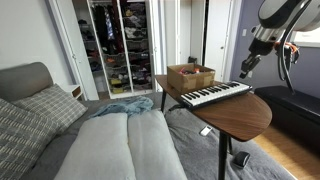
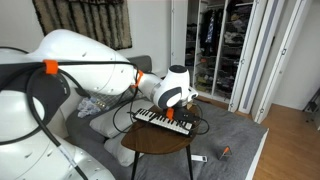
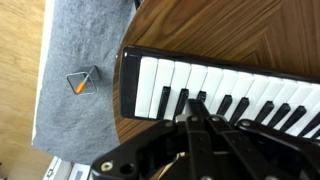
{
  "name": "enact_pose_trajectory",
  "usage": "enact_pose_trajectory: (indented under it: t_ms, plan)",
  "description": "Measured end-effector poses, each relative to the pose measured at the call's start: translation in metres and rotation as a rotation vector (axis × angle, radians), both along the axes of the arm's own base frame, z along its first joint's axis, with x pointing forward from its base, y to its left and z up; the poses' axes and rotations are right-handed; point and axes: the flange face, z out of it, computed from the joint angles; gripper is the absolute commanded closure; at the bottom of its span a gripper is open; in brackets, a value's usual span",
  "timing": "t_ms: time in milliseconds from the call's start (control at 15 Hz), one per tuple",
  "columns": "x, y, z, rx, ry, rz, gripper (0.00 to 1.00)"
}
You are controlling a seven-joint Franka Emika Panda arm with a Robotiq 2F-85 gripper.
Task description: Press a key on the keyboard
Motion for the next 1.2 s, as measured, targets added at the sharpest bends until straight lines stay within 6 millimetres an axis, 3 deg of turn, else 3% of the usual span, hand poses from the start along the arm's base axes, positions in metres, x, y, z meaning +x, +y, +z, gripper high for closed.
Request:
enact_pose_trajectory:
  t_ms: [533, 667, 1200]
  plan:
    - [-0.025, 0.004, 0.027, 0.018, -0.018, 0.004, 0.12]
    - [-0.030, 0.005, 0.031, 0.021, -0.030, 0.005, 0.01]
    - [-0.041, 0.008, 0.039, 0.028, -0.058, 0.005, 0.00]
